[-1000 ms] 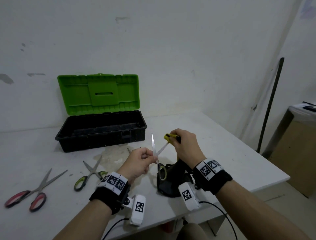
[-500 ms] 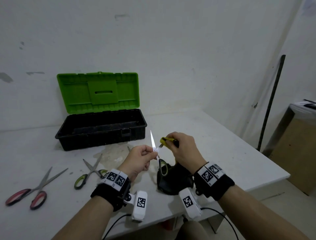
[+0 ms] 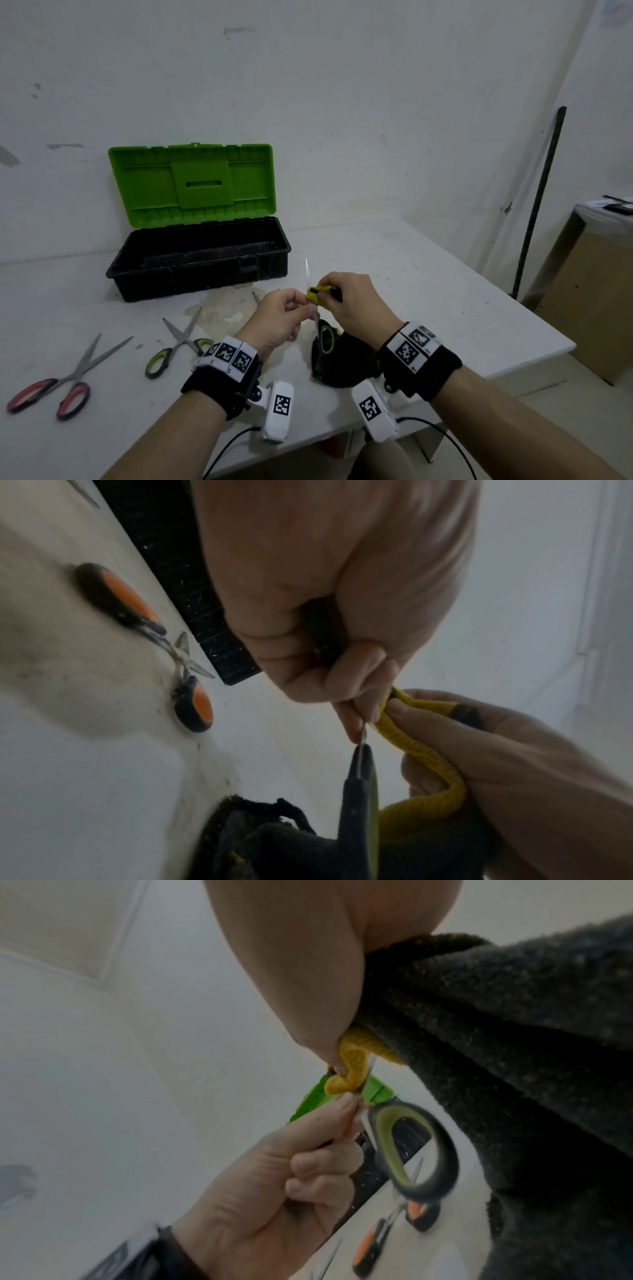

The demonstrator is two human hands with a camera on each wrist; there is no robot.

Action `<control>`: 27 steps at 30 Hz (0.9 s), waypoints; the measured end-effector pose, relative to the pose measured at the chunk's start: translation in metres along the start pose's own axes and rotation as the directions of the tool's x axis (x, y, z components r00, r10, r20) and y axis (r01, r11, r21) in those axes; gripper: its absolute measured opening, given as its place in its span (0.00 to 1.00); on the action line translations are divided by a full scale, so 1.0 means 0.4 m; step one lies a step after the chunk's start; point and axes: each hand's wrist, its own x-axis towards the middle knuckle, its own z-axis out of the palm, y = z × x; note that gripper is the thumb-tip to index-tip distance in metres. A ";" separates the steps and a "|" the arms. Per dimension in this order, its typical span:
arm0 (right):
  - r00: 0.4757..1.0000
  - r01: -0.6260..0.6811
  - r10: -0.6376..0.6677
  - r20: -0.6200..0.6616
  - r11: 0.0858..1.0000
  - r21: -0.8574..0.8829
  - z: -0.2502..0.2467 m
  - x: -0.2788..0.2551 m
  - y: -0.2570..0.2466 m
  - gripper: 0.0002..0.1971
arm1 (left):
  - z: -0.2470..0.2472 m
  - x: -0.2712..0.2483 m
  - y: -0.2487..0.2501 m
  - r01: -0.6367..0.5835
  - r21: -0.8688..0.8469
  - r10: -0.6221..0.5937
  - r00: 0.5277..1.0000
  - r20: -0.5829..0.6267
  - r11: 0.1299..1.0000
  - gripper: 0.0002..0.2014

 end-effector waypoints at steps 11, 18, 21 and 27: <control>0.989 -0.064 0.067 -0.135 0.998 0.023 -0.041 0.022 0.038 0.06 | -0.014 0.000 -0.017 0.040 0.007 -0.039 0.999 -0.027 0.999 0.04; 0.994 -0.071 0.074 -0.077 0.997 0.043 -0.015 0.010 0.031 0.06 | -0.002 -0.007 -0.002 0.034 -0.011 -0.035 0.999 -0.016 0.999 0.03; 0.982 -0.114 0.122 -0.145 0.991 0.066 -0.041 0.024 0.046 0.07 | -0.007 -0.010 -0.005 0.076 -0.021 -0.076 0.997 -0.010 0.997 0.03; 0.981 -0.077 0.099 -0.165 0.988 0.133 -0.056 0.011 0.028 0.05 | -0.008 -0.009 0.004 0.211 -0.111 -0.212 0.977 -0.003 0.971 0.07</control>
